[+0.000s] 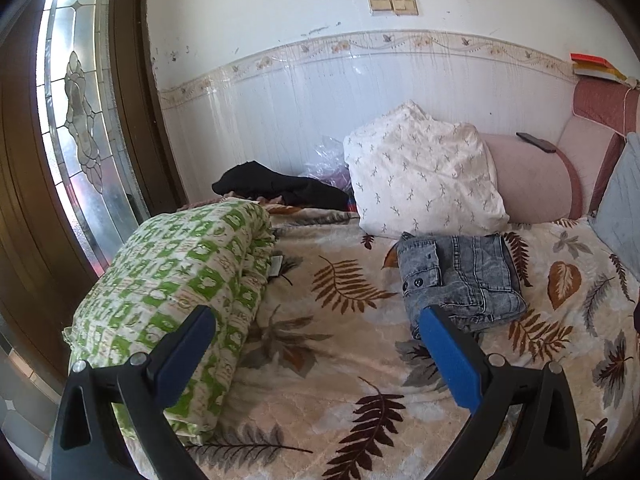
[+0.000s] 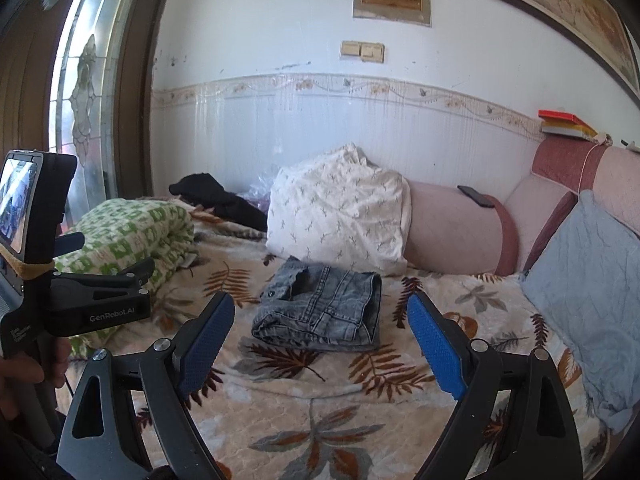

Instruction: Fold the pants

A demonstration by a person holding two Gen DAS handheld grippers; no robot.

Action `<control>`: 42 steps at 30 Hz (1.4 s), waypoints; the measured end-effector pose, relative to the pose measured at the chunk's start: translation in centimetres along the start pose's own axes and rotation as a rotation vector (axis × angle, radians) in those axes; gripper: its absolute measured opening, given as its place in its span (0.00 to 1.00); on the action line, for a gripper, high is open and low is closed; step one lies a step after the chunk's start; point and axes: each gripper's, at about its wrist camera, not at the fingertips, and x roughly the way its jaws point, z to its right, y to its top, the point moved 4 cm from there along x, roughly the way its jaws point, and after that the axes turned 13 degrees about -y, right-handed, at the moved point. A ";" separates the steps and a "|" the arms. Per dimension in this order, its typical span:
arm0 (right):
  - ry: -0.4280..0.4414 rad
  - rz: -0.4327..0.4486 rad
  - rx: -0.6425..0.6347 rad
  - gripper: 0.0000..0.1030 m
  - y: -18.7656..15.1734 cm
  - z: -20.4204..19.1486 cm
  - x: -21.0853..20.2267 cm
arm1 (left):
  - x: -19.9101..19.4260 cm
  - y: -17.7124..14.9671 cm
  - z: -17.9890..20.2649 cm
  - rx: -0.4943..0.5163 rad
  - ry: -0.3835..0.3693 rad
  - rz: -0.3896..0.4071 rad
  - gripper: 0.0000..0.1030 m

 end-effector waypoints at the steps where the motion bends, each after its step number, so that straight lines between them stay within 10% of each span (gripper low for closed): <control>1: 0.000 -0.007 0.001 0.86 -0.1 0.0 0.5 | 0.4 -0.1 0.2 0.000 0.000 -0.004 1.00; 42: -0.003 -0.058 -0.018 0.86 -0.3 -2.1 5.2 | 4.4 -0.4 -1.1 -0.046 -0.034 -0.039 1.00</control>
